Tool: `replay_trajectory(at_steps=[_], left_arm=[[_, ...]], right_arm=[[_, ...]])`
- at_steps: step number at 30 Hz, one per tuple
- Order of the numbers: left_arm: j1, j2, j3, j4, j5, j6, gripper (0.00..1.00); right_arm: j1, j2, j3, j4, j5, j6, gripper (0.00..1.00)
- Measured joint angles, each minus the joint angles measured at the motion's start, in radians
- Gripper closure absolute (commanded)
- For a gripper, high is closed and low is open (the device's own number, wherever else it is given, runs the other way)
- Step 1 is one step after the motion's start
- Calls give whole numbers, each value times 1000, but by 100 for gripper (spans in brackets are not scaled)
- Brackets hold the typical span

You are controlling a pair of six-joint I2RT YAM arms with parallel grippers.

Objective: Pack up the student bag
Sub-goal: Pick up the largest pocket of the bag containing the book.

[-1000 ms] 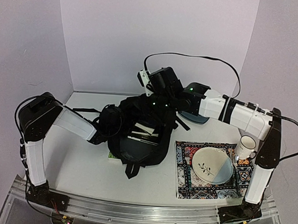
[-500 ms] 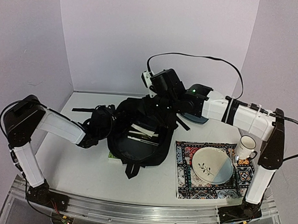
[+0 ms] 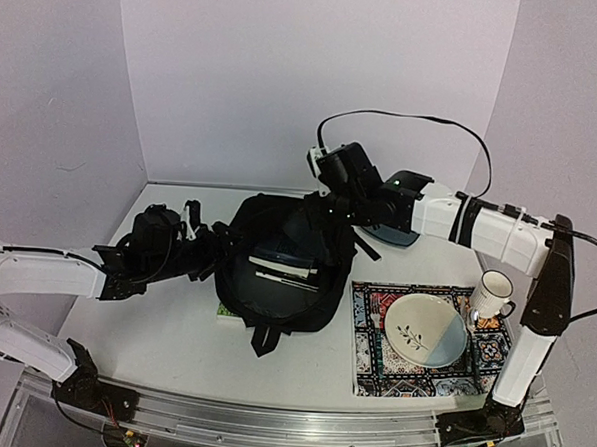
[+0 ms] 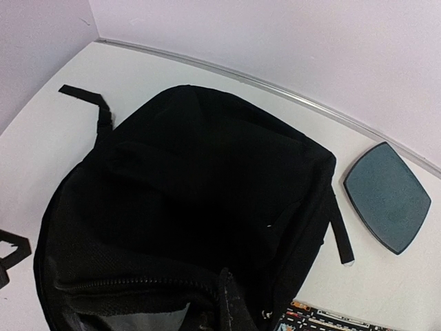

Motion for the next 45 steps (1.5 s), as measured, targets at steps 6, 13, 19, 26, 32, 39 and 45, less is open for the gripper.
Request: replay_trajectory(at_steps=[6, 13, 19, 26, 32, 39, 45], left_arm=[[44, -29, 27, -291, -52, 80, 18], [196, -25, 25, -431, 9, 136, 34], [200, 142, 54, -456, 97, 212, 33], [199, 273, 107, -479, 161, 278, 35], [173, 317, 127, -485, 171, 308, 41], [112, 359, 200, -514, 184, 323, 62], [79, 382, 307, -555, 220, 319, 79]], right_arm=[[-99, 35, 33, -26, 31, 11, 100], [-160, 60, 92, -62, 46, 6, 99], [-157, 59, 89, -70, -46, 19, 99], [-158, 49, 41, -69, -128, 47, 100], [-158, 33, 23, -67, -175, 53, 92], [-150, 27, 23, -68, -279, 45, 67], [-70, 20, 23, -90, -288, 15, 52]])
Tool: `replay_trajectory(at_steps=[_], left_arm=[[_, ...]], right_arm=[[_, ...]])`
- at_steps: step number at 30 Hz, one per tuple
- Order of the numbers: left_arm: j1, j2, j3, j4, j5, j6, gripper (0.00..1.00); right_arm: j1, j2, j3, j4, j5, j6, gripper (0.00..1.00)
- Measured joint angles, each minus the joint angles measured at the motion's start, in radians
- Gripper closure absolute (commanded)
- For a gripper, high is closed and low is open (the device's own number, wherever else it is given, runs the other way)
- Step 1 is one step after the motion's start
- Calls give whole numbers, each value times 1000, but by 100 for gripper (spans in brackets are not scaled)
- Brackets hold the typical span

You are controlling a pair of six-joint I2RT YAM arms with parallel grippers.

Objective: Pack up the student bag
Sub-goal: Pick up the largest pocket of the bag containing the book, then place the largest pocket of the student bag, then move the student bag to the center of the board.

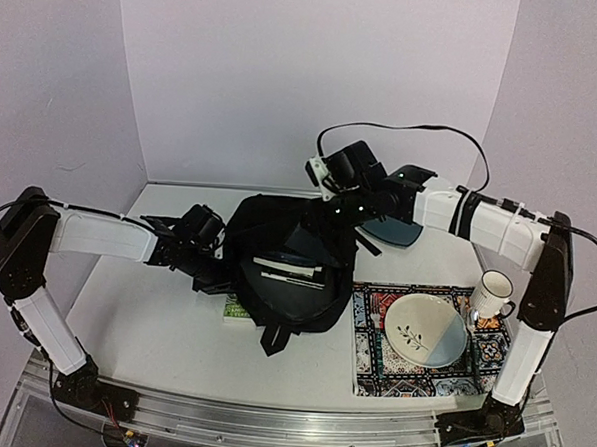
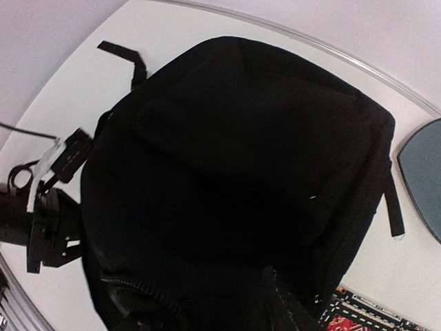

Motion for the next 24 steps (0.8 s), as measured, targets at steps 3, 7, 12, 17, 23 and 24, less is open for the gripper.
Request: replay_trajectory(at_steps=[3, 7, 12, 17, 23, 24], left_arm=[[-2, 10, 46, 1, 18, 1, 79], [-2, 44, 88, 0, 45, 1, 80], [-6, 93, 132, 1, 67, 1, 81], [-8, 161, 205, 6, 87, 1, 81], [-7, 254, 310, 19, 114, 4, 76], [-7, 263, 323, 20, 118, 6, 73]], right_arm=[[67, -13, 0, -26, 22, -24, 45], [145, -47, -1, -39, 47, -39, 35], [216, -87, -13, -39, 67, -50, 30], [248, -92, -56, -18, -2, -51, 33], [259, -28, -107, 29, -121, -20, 36], [260, -9, -114, 41, -126, -14, 36]])
